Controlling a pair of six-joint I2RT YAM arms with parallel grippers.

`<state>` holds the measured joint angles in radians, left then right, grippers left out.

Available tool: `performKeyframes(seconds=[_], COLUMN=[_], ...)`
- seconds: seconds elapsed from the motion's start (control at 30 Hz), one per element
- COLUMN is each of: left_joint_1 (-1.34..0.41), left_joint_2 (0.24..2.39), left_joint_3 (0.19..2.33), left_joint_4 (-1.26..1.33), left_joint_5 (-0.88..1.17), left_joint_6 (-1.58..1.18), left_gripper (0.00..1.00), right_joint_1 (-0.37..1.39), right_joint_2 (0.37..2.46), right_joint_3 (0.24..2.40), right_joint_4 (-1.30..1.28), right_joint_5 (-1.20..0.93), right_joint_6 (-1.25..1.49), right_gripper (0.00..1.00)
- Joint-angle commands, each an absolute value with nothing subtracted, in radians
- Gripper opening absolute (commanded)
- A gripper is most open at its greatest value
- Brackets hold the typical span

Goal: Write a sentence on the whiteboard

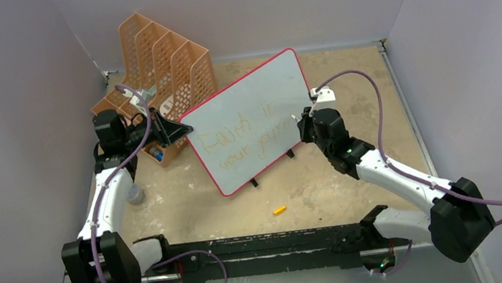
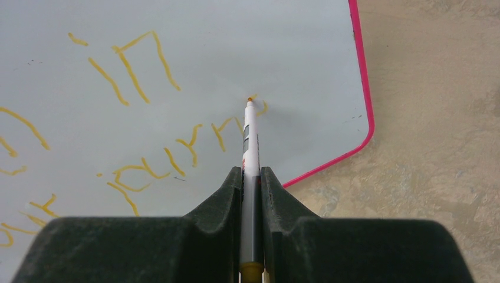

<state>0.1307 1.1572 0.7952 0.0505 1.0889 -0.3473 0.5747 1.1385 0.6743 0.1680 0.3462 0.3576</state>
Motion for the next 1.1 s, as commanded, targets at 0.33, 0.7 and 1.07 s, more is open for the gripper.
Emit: performKeyframes(seconds=[0.33, 0.7, 1.07], left_joint_1=[0.15, 0.151, 0.15], left_joint_2=[1.141, 1.14, 1.138], left_joint_3=[0.827, 0.827, 0.827], left_joint_4=[0.11, 0.11, 0.107], left_joint_5=[1.03, 1.032, 1.03], left_joint_6=[-0.252, -0.252, -0.25], left_gripper=[0.0, 0.0, 0.0], right_joint_1=[0.572, 0.571, 0.569], right_joint_2=[1.126, 1.133, 1.143], right_joint_3=[0.691, 0.68, 0.69], right_joint_4=[0.106, 0.083, 0.123], right_joint_5=[0.258, 0.369, 0.425], right_joint_6=[0.386, 0.408, 0.401], right_gripper=[0.0, 0.0, 0.0])
